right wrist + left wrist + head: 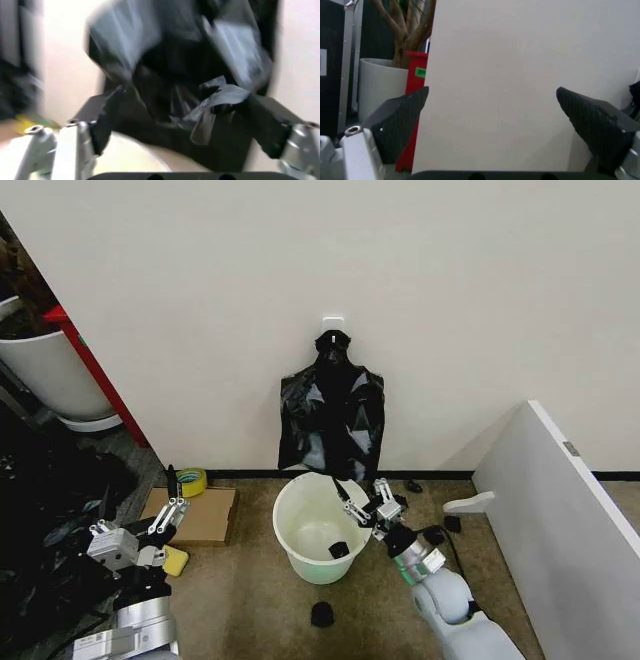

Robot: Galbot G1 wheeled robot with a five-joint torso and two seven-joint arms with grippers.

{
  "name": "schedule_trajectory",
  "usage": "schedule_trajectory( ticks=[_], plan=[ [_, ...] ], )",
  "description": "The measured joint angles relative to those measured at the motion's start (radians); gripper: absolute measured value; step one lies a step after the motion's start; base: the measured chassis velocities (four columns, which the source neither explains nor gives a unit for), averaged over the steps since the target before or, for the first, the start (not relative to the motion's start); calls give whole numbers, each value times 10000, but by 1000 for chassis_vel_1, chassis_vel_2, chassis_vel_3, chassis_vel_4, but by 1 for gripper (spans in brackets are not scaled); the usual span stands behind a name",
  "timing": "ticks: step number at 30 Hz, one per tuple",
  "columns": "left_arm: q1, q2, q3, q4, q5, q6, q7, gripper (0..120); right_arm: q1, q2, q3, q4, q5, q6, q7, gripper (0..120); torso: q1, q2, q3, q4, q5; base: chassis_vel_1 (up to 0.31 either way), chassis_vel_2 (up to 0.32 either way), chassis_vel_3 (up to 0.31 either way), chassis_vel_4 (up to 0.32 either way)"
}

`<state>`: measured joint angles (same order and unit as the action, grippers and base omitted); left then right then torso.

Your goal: Place the garbage bag over the trash bin.

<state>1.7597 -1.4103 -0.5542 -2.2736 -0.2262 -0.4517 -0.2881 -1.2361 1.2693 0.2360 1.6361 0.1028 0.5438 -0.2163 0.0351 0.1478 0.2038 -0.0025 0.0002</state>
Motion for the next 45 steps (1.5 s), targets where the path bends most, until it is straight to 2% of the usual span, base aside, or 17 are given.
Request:
schedule_trajectory(
  ticks=[3, 6, 7, 9, 11, 15, 16, 19, 22, 32, 34, 38, 40, 45],
  plan=[
    [-72, 36, 8, 96, -62, 9, -3, 100, -587, -312, -426, 896, -1153, -2166, 2866, 92, 0, 0, 0, 0, -1, 0, 0, 0, 0],
    [-122, 69, 30, 148, -115, 16, -3, 100, -1238, -817, -1323, 2537, 287, -5007, 5052, 99, -1, 0, -1, 0, -2, 0, 0, 0, 0],
    [-122, 69, 30, 148, -115, 16, -3, 100, -1238, -817, -1323, 2537, 287, -5007, 5052, 99, -1, 0, -1, 0, -2, 0, 0, 0, 0],
    [-140, 87, 34, 160, -137, 17, -3, 100, -1362, -914, -1567, 3048, 1103, -5985, 5644, 100, -1, 0, -1, 0, -1, 0, 0, 0, 0],
    [-154, 102, 36, 184, -152, 18, -3, 100, -1307, -888, -1631, 3287, 1399, -6337, 6043, 100, -1, 0, -1, -1, -3, 0, 0, 0, 0],
    [-174, 120, 35, 242, -168, 19, -4, 100, -750, -645, -1415, 2651, -273, -4782, 5534, 100, -1, 0, 0, 0, -3, 0, 0, 0, 0],
    [-174, 120, 35, 242, -168, 19, -4, 100, -750, -645, -1415, 2651, -273, -4782, 5534, 100, -1, 0, 0, 0, -3, 0, 0, 0, 0],
    [-217, 123, 35, 302, -171, 28, -3, 100, 25, -422, -1339, 1612, -2100, -3798, 5098, 100, -1, 0, 0, 2, -2, 0, 0, 0, 0],
    [-267, 122, 35, 352, -198, 81, -3, 100, 715, -220, -1413, 817, -3091, -3530, 4933, 100, 0, -2, 0, 2, -1, 0, 0, 0, 0],
    [-308, 110, 17, 463, -260, 125, -3, 100, 1461, 227, -1930, 49, -3909, -3489, 4441, 100, 0, -2, 1, 1, -3, 0, 0, 0, 0],
    [-306, 91, 15, 466, -260, 125, -3, 100, 1632, 363, -1924, -266, -4641, -3523, 4419, 97, 0, -2, 1, 0, -2, 0, 0, 0, 0],
    [-307, 48, 13, 486, -260, 125, -6, 100, 1841, 627, -1750, -832, -6081, -3836, 4882, 81, 0, -2, 1, 0, -2, 0, 0, 0, 0],
    [-307, 40, 13, 492, -259, 124, -8, 100, 1856, 658, -1730, -868, -6196, -3950, 5003, 80, 0, -2, 1, 0, -3, 0, 0, 0, 0],
    [-320, 3, 23, 529, -222, 119, -15, 100, 1868, 784, -1737, -933, -6465, -4555, 5588, 58, 0, -2, 1, 0, -3, 0, 0, 0, 0]
  ],
)
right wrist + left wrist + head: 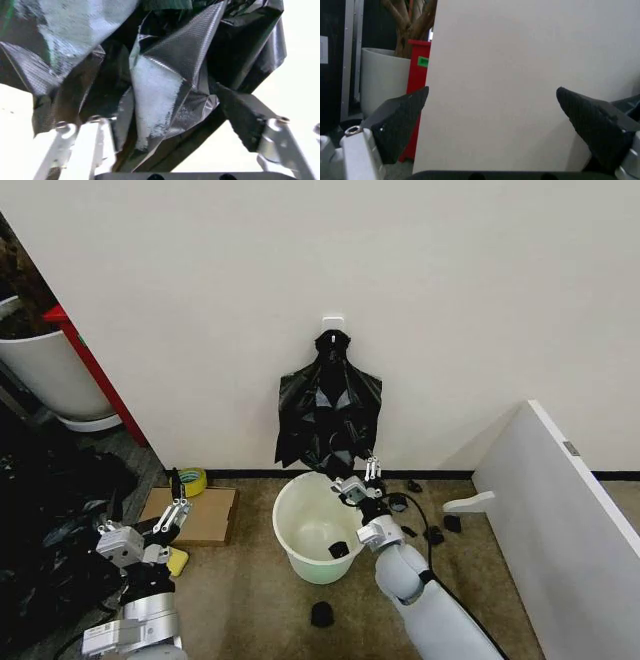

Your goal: Place the garbage bag over the trash bin.

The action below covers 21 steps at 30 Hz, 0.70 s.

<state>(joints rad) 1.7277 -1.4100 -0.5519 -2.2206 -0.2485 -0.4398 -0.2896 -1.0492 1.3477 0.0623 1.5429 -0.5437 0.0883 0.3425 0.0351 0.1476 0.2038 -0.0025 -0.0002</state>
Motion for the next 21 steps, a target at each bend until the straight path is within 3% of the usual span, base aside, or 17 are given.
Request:
schedule_trajectory(
  ticks=[5, 9, 11, 16, 19, 21],
  plan=[
    [-4, -16, 19, 7, 26, -3, 0, 100, -2, 143, 35, -76, -229, -116, 308, 45, 0, 0, 0, 0, 0, 0, 0, 0, 0],
    [-1, -4, 3, 4, 29, -11, -3, 100, -181, 275, 75, 122, -264, -51, 643, 23, 0, 0, 0, 0, 0, 0, 0, 0, 0],
    [-1, 2, -1, 1, 26, -12, -6, 100, -226, 283, 81, 200, -236, -18, 665, 22, 0, 0, 0, 0, 0, 0, 0, 0, 0],
    [-62, 110, 14, -8, 10, -17, -10, 100, -490, 305, 124, 778, 448, 120, 695, 1, 0, 0, -1, 0, 1, 0, 0, 0, 0],
    [-159, 209, 29, -8, -25, -5, -2, 100, -552, 286, 126, 1006, 985, 125, 680, 0, 0, 1, -1, 1, 0, 0, 0, 0, 0],
    [-323, 472, 57, -4, -221, 22, 127, 100, -597, 230, 97, 1325, 2147, 236, 556, 0, 0, 2, -1, 0, 1, 0, 0, 0, 0]
  ],
)
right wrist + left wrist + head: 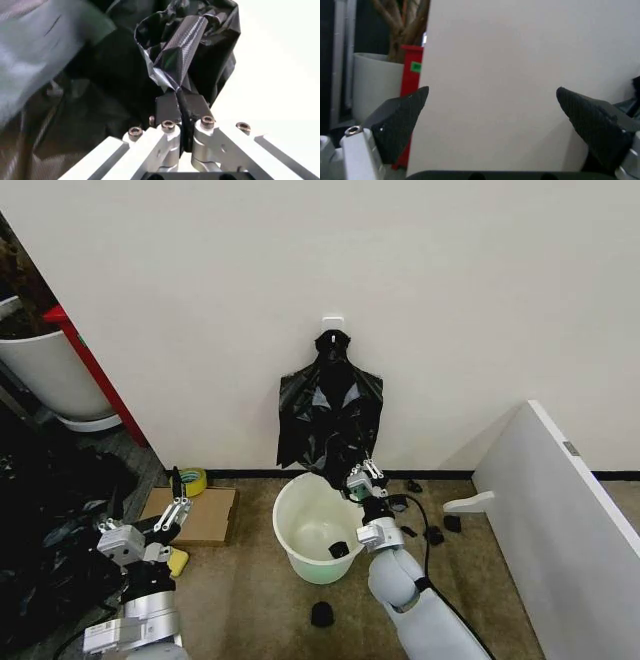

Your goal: Place the garbage bag over the trash bin.

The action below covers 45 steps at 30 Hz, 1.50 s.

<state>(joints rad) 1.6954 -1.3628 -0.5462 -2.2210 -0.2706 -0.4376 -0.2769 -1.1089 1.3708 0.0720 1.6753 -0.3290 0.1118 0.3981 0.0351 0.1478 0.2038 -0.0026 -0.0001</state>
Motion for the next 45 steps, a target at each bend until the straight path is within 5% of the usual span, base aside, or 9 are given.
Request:
schedule_trajectory(
  ticks=[3, 5, 7, 8, 13, 19, 29, 45],
  plan=[
    [-201, 423, 84, 121, -342, -45, 411, 100, -15, -63, -96, 360, 1458, 183, -297, 0, 0, 0, 0, 1, 1, 0, 0, 0, 0],
    [-682, 1299, 274, 592, -914, -260, 1398, 100, 9, -118, -222, 929, 3589, 511, -938, 0, 0, 0, 0, 2, -1, 0, 0, 0, 0],
    [-761, 1434, 304, 680, -981, -293, 1552, 100, 14, -122, -234, 992, 3804, 544, -1013, 0, 0, 0, 0, 0, -1, 0, 0, 0, 0],
    [-1154, 2142, 455, 1157, -1186, -446, 2153, 100, 22, -157, -279, 1190, 4507, 662, -1328, 0, 0, 0, 0, 2, -4, 0, 0, 0, 0],
    [-2489, 4056, 746, 2531, -1225, -930, 3945, 100, -23, -206, -492, 1505, 5500, 996, -2063, 0, 0, 0, 1, -2, -5, 0, 0, 0, 0],
    [-4094, 5074, 1437, 3730, -825, -956, 5374, 100, 56, -113, -651, 1462, 5615, 1219, -2460, 0, 1, -1, 1, 2, -1, 0, 0, 0, 0],
    [-6465, 5080, 2924, 5613, 1270, -864, 6074, 100, -87, -40, -600, 1642, 5554, 1233, -2595, 0, 1, 0, 1, 1, -1, 0, 0, 0, 0],
    [-7836, 4238, 4256, 6634, 3516, -620, 5367, 100, -282, 122, -662, 1971, 5469, 1193, -2756, 0, 1, -1, 1, -1, 1, 0, 0, 0, 0]
  ],
)
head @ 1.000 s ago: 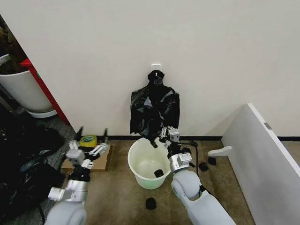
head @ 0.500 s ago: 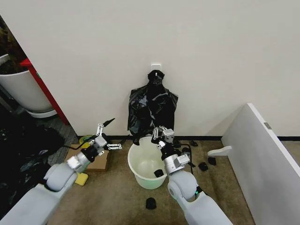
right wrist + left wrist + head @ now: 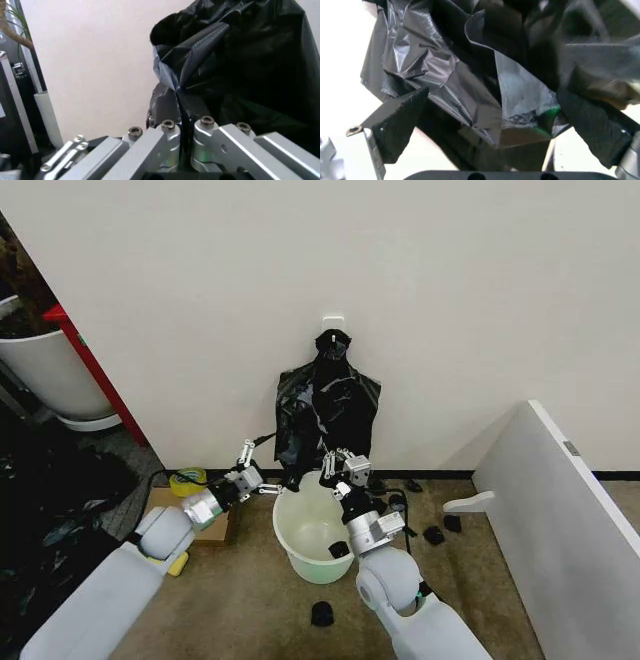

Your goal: Place the garbage bag over the trash bin.

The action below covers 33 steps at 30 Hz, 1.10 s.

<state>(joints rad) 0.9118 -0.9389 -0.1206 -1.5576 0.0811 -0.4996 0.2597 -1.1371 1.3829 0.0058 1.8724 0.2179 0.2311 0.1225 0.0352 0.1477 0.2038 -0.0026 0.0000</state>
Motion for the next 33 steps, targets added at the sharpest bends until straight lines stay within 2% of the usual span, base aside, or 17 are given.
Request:
schedule_trajectory(
  ticks=[5, 7, 8, 13, 16, 20, 22, 27, 29, 33],
  plan=[
    [20, -141, -2, 12, 696, 221, -539, 86, -81, 14, -46, 187, -27, -28, -39, 0, 0, 0, 0, 2, 0, 0, 0, 0, 0],
    [19, -145, -9, 10, 722, 278, -569, 76, -95, 14, -59, 222, -30, -33, -44, 0, -1, 0, 0, 2, 1, 0, 0, 0, 0],
    [19, -145, -9, 10, 722, 278, -569, 76, -95, 14, -59, 222, -30, -33, -44, 0, -1, 0, 0, 2, 1, 0, 0, 0, 0],
    [-37, -117, 124, 96, 333, 449, -452, 54, -139, 14, -68, 291, -32, -41, -46, 0, -1, 0, 0, 2, 0, 0, 0, 0, 0],
    [-33, -98, 149, 99, 195, 504, -413, 47, -164, 7, -66, 332, -28, -44, -47, 0, -1, 0, -1, 2, 0, 0, 0, 0, 0],
    [24, -75, 134, 73, -47, 663, -414, 29, -236, -37, -35, 462, -22, -49, -46, 0, -1, 0, -1, 1, 0, 0, 0, 0, 0],
    [53, -69, 108, 49, -139, 724, -442, 26, -256, -56, -25, 495, -16, -49, -44, 0, -1, 0, -1, 1, -1, 0, 0, 0, 0],
    [329, 16, -101, -124, -1088, 1268, -803, 4, -383, -198, 2, 716, 314, -109, 20, 0, -1, 0, -1, 1, -1, 0, 0, 0, 0],
    [440, 60, -172, -222, -1481, 1469, -952, 0, -427, -252, 7, 795, 456, -151, 70, 0, -1, 0, -1, 2, -1, 0, 0, 0, 0],
    [872, 141, -627, -575, -2539, 1775, -1160, 0, -589, -424, 27, 1008, 714, -226, 228, 0, -1, 0, -1, 2, -1, 0, 0, 0, 0]
  ],
)
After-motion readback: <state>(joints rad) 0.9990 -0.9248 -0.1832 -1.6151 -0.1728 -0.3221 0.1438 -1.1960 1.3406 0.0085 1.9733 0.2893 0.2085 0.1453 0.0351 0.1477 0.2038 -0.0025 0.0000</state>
